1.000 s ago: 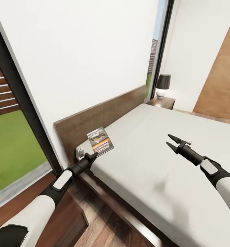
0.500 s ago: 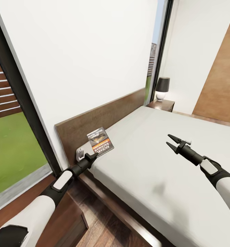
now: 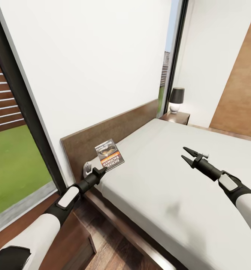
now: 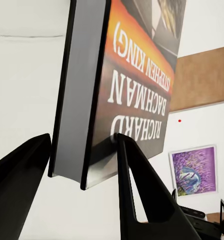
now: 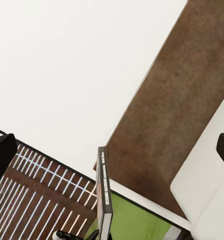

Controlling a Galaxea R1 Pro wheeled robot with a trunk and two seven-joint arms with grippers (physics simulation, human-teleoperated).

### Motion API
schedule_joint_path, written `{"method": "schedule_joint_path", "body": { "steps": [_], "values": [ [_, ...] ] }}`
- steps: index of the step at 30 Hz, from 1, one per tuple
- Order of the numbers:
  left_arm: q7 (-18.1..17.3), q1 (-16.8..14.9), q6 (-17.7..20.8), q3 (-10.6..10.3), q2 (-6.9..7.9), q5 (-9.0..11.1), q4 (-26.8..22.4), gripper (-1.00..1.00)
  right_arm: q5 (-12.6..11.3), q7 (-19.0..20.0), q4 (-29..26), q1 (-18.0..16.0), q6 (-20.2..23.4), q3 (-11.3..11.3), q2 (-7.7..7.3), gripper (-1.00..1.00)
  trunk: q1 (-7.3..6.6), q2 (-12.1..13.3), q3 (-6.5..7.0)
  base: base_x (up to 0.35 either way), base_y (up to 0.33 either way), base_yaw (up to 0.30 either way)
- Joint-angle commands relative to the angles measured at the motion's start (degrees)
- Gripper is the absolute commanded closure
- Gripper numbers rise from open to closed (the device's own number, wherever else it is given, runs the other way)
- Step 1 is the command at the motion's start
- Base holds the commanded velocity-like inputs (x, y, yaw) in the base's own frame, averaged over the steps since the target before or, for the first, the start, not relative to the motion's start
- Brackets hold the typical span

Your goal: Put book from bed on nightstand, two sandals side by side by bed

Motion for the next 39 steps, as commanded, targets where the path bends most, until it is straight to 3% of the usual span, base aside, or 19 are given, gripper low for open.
{"method": "schedule_joint_path", "body": {
  "steps": [1, 39],
  "values": [
    [-0.02, -0.04, 0.22, -0.28, 0.06, 0.57, 0.04, 1.00, -0.59, 0.08, 0.04, -0.05, 0.36, 0.47, -0.05, -1.00, 0.00, -0.02, 0.04, 0.000, 0.000, 0.000],
    [0.02, 0.31, 0.22, -0.24, 0.06, 0.57, 0.15, 1.00, -0.59, 0.03, 0.04, -0.05, 0.36, 0.49, 0.04, -1.00, 0.00, -0.02, 3.43, 0.000, 0.000, 0.000]
  ]
}}
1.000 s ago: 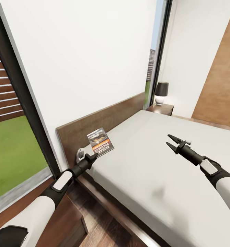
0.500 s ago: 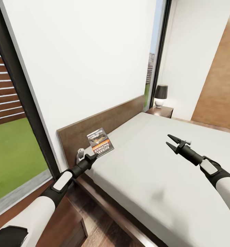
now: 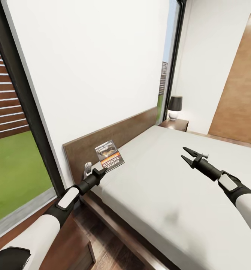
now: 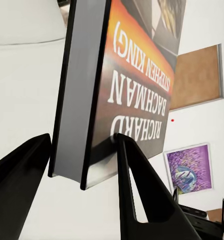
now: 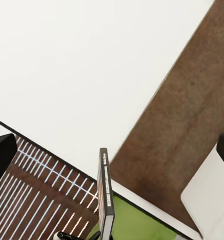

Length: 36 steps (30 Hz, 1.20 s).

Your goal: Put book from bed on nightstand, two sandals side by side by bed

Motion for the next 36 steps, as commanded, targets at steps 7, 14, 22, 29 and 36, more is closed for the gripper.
{"method": "schedule_joint_path", "body": {
  "steps": [7, 14, 22, 29, 36],
  "values": [
    [-0.03, -0.04, 0.22, -0.26, 0.06, 0.57, 0.06, 1.00, -0.59, 0.09, 0.04, -0.05, 0.36, 0.52, -0.05, -1.00, 0.00, -0.02, 0.57, 0.000, 0.000, 0.000],
    [-0.03, -0.03, 0.22, -0.29, 0.06, 0.57, 0.13, 1.00, -0.59, 0.09, 0.04, -0.05, 0.36, 0.54, -0.05, -1.00, 0.00, -0.02, 1.20, 0.000, 0.000, 0.000],
    [-0.03, -0.03, 0.22, -0.26, 0.06, 0.57, 0.15, 1.00, -0.59, 0.09, 0.04, -0.05, 0.36, 0.51, -0.05, -1.00, 0.00, -0.02, 1.84, 0.000, 0.000, 0.000],
    [-0.03, -0.04, 0.22, -0.26, 0.06, 0.57, 0.19, 1.00, -0.59, 0.09, 0.04, -0.05, 0.36, 0.47, -0.05, -1.00, 0.00, -0.02, 2.41, 0.000, 0.000, 0.000],
    [-0.03, -0.02, 0.22, -0.26, 0.06, 0.57, 0.23, 1.00, -0.59, 0.09, 0.04, -0.05, 0.36, 0.46, -0.05, -1.00, 0.00, -0.02, 3.02, 0.000, 0.000, 0.000]
  ]
}}
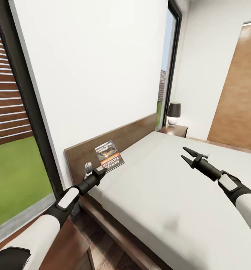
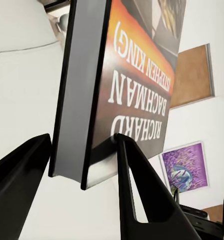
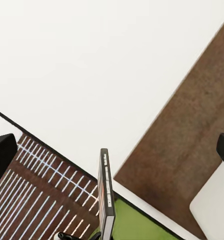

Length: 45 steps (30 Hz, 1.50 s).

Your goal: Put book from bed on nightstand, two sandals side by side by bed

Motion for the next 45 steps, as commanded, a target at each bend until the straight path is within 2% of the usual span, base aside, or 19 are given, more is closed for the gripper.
{"method": "schedule_joint_path", "body": {
  "steps": [1, 29, 45],
  "values": [
    [-0.03, -0.05, 0.22, -0.28, 0.06, 0.56, 0.03, 1.00, -0.59, 0.09, 0.04, -0.05, 0.36, 0.46, -0.05, -1.00, 0.00, -0.03, 0.03, 0.000, 0.000, 0.000],
    [-0.03, -0.05, 0.22, -0.29, 0.05, 0.56, 0.04, 1.00, -0.59, 0.10, 0.04, -0.05, 0.36, 0.49, -0.05, -1.00, 0.00, -0.03, 2.48, 0.000, 0.000, 0.000],
    [-0.03, 0.01, 0.22, -0.28, 0.11, 0.49, 0.15, 1.00, -0.78, 0.11, 1.32, -0.05, 0.44, 0.66, -0.03, -1.00, 0.00, -0.03, 2.73, 0.000, 0.000, 0.000]
  ]
}}
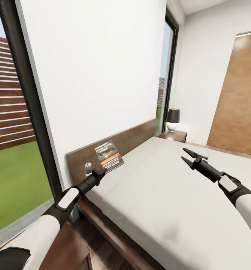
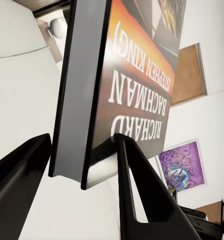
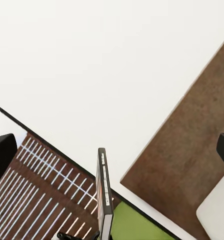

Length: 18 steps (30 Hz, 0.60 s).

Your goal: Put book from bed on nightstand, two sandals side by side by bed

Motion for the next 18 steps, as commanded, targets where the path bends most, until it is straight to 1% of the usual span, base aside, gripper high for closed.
{"method": "schedule_joint_path", "body": {
  "steps": [1, 10, 18],
  "values": [
    [-0.04, -0.04, 0.24, -0.28, 0.07, 0.63, 0.03, 1.00, -0.61, 0.09, 0.08, -0.05, 0.37, 0.44, -0.05, -1.00, -0.01, -0.03, -0.06, 0.000, 0.000, 0.000],
    [-0.04, 0.07, 0.24, -0.28, 0.10, 0.62, 0.07, 1.00, -0.52, 0.08, 0.39, -0.05, 0.38, 0.13, -0.06, -1.00, -0.01, -0.03, -0.06, 0.000, 0.000, 0.000],
    [-0.04, 0.21, 0.24, -0.28, 0.10, 0.62, 0.07, 1.00, -0.49, -0.01, 1.24, -0.05, 0.18, 0.39, -0.06, -1.00, -0.01, -0.03, -0.06, 0.000, 0.000, 0.000]
  ]
}}
